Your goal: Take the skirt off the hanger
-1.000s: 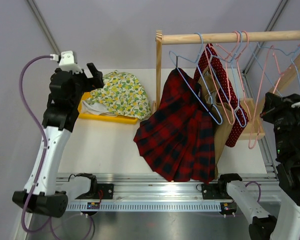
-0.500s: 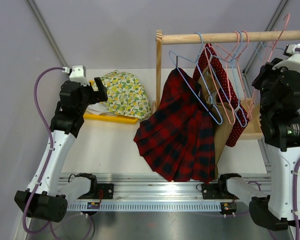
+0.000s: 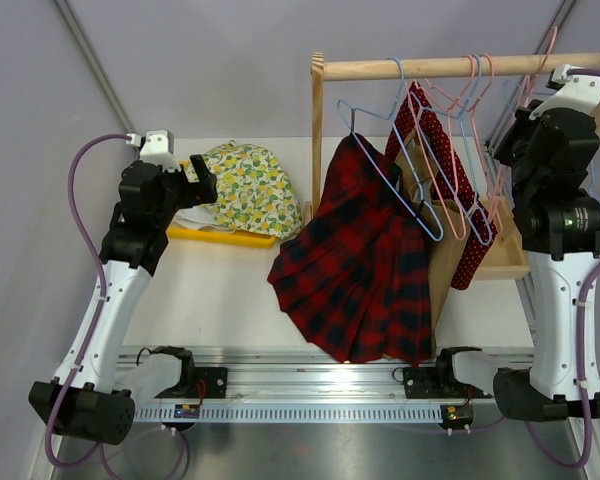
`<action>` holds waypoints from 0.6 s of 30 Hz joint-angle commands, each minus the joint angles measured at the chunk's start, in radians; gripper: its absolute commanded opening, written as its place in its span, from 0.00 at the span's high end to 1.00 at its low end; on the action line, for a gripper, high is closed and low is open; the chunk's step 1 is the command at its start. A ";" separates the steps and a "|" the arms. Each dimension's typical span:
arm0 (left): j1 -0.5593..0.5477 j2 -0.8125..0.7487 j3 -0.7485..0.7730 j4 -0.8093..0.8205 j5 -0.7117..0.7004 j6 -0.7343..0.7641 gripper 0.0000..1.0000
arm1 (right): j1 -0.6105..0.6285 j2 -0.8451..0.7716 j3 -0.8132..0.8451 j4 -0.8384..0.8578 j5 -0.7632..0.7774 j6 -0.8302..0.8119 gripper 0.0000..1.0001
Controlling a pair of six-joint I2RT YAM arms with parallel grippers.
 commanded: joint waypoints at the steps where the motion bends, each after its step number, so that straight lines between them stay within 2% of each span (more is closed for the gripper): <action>1: 0.004 -0.025 0.004 0.049 0.026 -0.007 0.01 | -0.025 0.011 0.052 -0.055 -0.038 0.038 1.00; 8: 0.004 -0.023 0.004 0.049 0.052 -0.012 0.01 | -0.058 -0.025 0.004 -0.104 -0.001 0.058 1.00; 10: 0.004 -0.023 0.003 0.051 0.057 -0.015 0.01 | -0.062 -0.043 -0.019 -0.107 0.013 0.063 0.95; 11: 0.004 -0.022 0.003 0.054 0.060 -0.015 0.01 | -0.062 -0.051 -0.022 -0.113 0.027 0.072 0.87; 12: 0.004 -0.020 0.003 0.055 0.061 -0.017 0.01 | -0.062 -0.055 -0.023 -0.118 0.040 0.073 0.59; 15: 0.002 -0.019 0.001 0.055 0.068 -0.018 0.01 | -0.091 -0.077 -0.017 -0.122 0.083 0.073 0.07; 16: 0.002 -0.017 0.001 0.054 0.072 -0.018 0.01 | -0.093 -0.078 -0.008 -0.124 0.096 0.073 0.01; 18: 0.001 -0.017 0.001 0.054 0.074 -0.018 0.01 | -0.093 -0.087 0.035 -0.135 0.131 0.072 0.01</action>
